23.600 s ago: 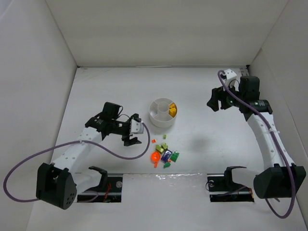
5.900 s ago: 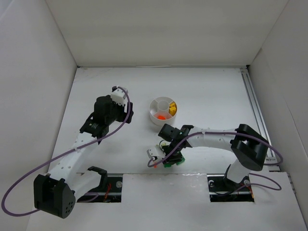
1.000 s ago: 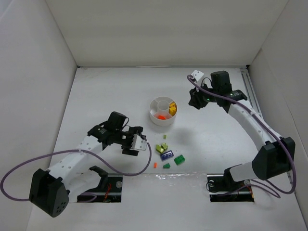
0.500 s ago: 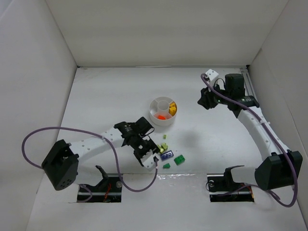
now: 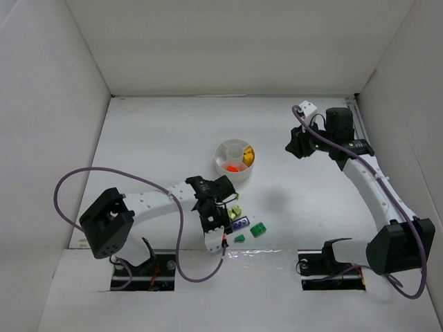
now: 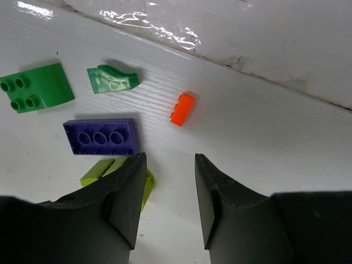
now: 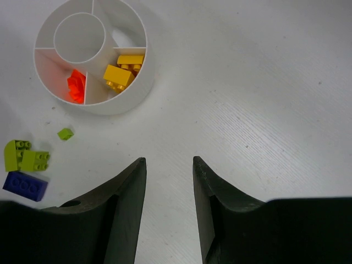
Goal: Sort the legos into containers by color
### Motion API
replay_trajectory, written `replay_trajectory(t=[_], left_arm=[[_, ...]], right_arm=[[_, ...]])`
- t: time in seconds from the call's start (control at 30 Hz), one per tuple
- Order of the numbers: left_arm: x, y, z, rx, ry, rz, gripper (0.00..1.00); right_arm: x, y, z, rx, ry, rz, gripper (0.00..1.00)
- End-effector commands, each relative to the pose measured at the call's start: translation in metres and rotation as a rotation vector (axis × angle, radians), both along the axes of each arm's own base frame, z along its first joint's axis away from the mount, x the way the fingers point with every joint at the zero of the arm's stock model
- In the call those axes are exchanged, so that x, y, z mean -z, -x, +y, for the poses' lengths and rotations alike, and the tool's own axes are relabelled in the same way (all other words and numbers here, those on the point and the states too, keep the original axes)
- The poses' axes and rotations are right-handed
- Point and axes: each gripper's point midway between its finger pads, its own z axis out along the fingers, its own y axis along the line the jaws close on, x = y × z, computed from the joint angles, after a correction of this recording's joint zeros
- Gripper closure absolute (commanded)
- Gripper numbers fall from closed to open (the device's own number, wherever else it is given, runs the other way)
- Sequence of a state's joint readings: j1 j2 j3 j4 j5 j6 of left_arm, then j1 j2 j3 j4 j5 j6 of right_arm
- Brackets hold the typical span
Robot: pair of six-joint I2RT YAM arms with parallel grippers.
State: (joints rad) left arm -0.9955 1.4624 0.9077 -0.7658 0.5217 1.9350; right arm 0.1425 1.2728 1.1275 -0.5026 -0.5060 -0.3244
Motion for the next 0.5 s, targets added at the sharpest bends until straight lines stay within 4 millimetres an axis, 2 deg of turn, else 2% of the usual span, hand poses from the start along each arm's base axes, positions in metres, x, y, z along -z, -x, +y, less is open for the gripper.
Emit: replay_trajectory(t=[0.0, 0.17, 0.3, 0.47], left_arm=[[-0.002, 0.008, 0.000, 0.156, -0.016, -0.019, 0.63], [0.003, 0.016, -0.003, 0.223, -0.034, -0.018, 0.64], [0.006, 0.014, -0.006, 0.260, -0.041, -0.039, 0.67], [0.013, 0.015, -0.008, 0.279, -0.067, -0.020, 0.67]], right_arm=[[-0.019, -0.008, 0.001, 0.001, -0.034, -0.071, 0.55], [-0.019, -0.012, 0.000, 0.012, -0.052, -0.060, 0.55], [-0.027, -0.019, -0.006, 0.040, -0.067, -0.080, 0.55], [-0.027, -0.020, -0.012, 0.057, -0.077, -0.075, 0.55]])
